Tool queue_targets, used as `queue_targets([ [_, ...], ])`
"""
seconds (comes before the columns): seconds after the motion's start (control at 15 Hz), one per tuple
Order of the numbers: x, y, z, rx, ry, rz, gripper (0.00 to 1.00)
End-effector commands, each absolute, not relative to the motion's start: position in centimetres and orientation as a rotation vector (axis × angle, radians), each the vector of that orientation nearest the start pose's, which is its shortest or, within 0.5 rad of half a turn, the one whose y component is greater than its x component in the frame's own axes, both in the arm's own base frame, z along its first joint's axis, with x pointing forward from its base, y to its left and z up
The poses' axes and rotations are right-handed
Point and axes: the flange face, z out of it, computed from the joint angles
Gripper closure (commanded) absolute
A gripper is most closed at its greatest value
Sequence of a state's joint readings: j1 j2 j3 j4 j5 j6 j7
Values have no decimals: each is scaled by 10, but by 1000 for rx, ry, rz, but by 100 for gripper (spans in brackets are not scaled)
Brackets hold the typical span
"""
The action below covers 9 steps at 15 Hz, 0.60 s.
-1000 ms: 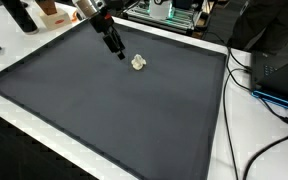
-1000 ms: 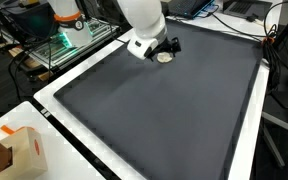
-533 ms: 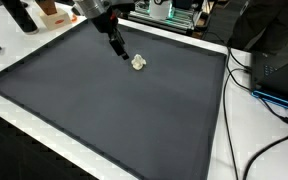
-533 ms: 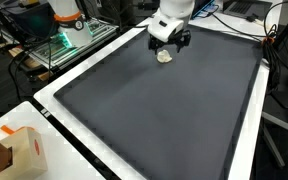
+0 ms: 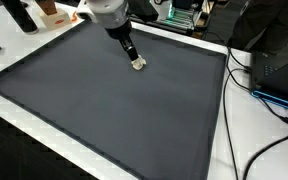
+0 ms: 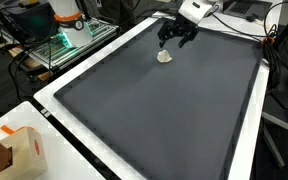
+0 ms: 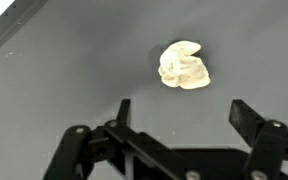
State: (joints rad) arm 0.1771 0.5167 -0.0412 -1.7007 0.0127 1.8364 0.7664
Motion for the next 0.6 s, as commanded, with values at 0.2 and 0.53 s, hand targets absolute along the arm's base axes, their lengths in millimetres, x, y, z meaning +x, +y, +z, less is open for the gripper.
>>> queue_targets([
  [0.2, 634, 146, 253, -3431, 800, 588, 0],
  [0.53, 630, 185, 237, -3633, 645, 602, 0],
])
